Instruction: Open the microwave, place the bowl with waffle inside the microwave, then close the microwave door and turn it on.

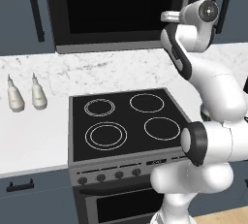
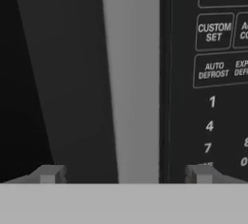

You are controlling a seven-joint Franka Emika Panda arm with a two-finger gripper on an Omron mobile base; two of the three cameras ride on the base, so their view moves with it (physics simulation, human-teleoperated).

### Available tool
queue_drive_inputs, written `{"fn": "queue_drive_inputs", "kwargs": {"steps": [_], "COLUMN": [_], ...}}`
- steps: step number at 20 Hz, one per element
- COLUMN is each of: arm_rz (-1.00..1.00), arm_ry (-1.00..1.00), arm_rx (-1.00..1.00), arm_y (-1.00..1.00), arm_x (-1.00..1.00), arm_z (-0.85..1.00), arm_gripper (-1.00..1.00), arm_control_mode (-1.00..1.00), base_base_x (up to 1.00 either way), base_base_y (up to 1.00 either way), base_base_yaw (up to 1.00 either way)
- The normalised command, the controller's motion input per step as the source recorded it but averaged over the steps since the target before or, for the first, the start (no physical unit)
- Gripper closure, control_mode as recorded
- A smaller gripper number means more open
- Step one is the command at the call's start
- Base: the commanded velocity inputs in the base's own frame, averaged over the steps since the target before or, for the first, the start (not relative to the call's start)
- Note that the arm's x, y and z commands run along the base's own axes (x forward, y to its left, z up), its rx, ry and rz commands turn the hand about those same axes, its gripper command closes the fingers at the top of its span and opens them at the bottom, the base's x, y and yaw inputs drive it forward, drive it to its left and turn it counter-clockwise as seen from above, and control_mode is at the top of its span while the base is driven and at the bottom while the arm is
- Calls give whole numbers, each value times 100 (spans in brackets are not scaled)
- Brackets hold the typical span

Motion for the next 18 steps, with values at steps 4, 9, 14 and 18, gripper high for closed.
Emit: {"fn": "queue_drive_inputs", "kwargs": {"steps": [4,9,14,18], "arm_rz": [0,0,0,0], "arm_ry": [0,0,-8,-17], "arm_rx": [0,0,0,0], "arm_y": [0,0,5,35], "arm_x": [10,18,8,-28], "arm_z": [0,0,0,10], "arm_gripper": [100,100,100,100], "arm_control_mode": [-100,-100,-100,-100], "base_base_x": [0,0,0,0], "base_base_y": [0,0,0,0], "base_base_yaw": [0,0,0,0]}}
